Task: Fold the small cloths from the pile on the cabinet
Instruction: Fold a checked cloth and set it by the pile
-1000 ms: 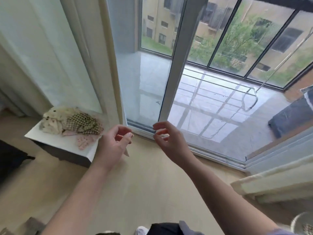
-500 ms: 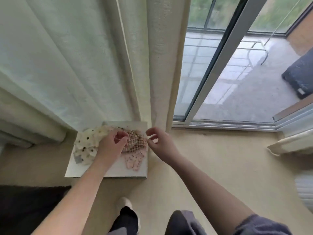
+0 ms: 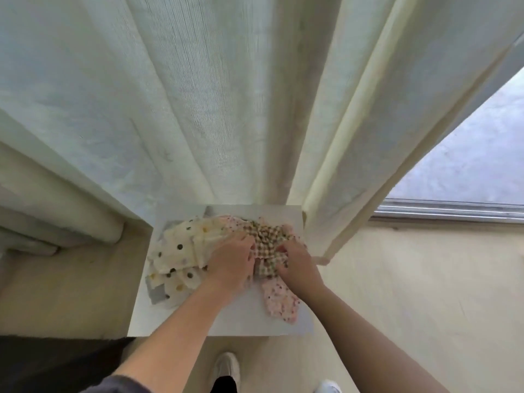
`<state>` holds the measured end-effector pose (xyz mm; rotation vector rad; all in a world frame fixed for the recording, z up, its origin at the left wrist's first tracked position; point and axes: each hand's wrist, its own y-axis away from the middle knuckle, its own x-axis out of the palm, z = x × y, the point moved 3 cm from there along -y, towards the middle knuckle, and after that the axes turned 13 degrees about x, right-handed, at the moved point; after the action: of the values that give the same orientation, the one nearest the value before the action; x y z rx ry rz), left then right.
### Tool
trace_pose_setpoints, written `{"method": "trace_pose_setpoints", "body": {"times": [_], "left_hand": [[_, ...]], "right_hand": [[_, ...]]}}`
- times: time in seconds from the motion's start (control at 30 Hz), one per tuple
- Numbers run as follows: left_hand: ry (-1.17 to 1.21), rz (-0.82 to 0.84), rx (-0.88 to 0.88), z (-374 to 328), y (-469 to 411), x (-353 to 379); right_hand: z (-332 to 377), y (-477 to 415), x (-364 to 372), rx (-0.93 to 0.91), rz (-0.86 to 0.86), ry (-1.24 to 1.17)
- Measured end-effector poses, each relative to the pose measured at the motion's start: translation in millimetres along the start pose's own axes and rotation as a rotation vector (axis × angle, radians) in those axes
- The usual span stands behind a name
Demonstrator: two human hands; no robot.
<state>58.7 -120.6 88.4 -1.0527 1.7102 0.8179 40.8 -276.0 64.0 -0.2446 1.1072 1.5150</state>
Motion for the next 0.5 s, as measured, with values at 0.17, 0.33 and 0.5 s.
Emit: {"method": "trace_pose_setpoints", "body": {"times": [0.17, 0.33, 0.5], "left_hand": [[-0.173, -0.029, 0.063, 43, -25, 78], [-0.08, -0.423, 0.045, 69, -36, 108], [-0.031, -0.693, 0.096, 75, -33, 122]], "right_hand": [[-15, -61, 62, -0.101, -0.113, 0.115], [-21, -93, 76, -0.215, -0.379, 0.14], [-24, -101, 77, -0.292, -0.496, 0.186]]}}
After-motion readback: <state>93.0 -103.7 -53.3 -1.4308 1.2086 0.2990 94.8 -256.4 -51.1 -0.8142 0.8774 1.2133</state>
